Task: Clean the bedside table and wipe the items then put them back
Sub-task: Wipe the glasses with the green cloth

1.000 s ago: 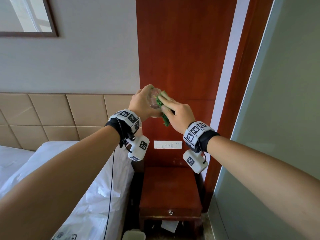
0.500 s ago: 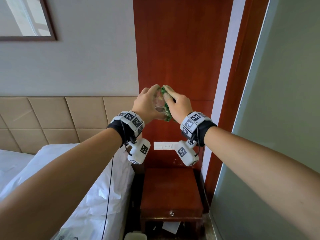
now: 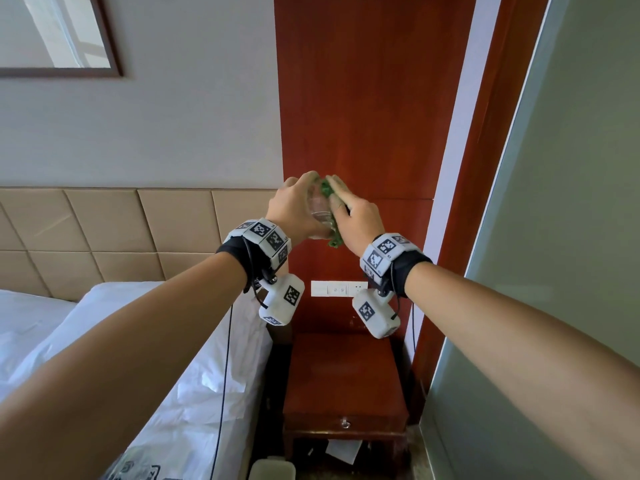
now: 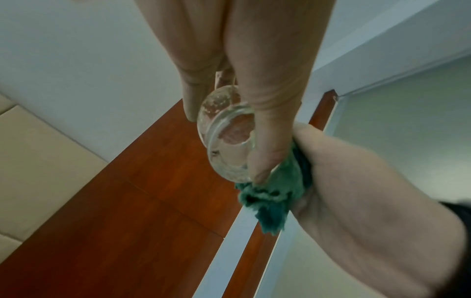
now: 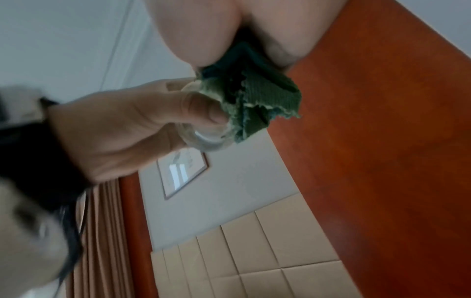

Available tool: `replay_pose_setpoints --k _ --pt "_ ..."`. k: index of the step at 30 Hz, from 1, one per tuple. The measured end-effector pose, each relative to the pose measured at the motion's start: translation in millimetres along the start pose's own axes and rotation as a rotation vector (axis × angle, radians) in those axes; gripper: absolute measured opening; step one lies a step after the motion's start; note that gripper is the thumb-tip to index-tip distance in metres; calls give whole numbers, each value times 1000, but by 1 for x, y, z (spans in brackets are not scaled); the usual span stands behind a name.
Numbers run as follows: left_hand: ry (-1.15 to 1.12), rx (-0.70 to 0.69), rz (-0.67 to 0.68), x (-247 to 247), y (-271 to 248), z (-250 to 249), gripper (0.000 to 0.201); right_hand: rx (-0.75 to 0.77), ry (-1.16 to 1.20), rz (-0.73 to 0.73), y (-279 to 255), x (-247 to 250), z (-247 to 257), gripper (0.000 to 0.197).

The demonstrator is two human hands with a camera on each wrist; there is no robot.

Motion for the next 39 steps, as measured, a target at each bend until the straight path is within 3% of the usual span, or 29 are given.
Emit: replay_pose_setpoints --k 2,5,13,18,22,27,30,39 --pt "25 -16 7 -2 -2 -3 111 -136 72 -1 6 2 -9 41" --pt "52 -95 -10 0 -8 -10 101 -280 360 34 11 -5 -25 42" --pt "-68 -67 -28 -2 -10 -1 117 -475 921 8 -2 -23 -37 30" --pt "-158 -47 -52 -3 -10 5 117 -474 816 31 -7 -25 -32 33" --pt "-168 -14 -81 1 -5 11 113 -388 588 93 -12 -29 -29 54" --pt "-115 -10 -103 3 -4 15 110 -250 378 16 -18 -13 -9 41" --pt "-59 -37 -72 0 -6 11 116 -173 390 -22 -10 -7 -4 40" --pt "33 -97 -32 9 -11 6 114 -126 554 -20 9 -17 -12 38"
Point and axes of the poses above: each hand's wrist, its own y-axis towards the middle knuckle, its own x-axis out of the back of the hand, z = x × y, the point moved 7 cm from there along y, towards the middle knuckle, and after that the axes turned 11 degrees about z, right-handed, at the moved point
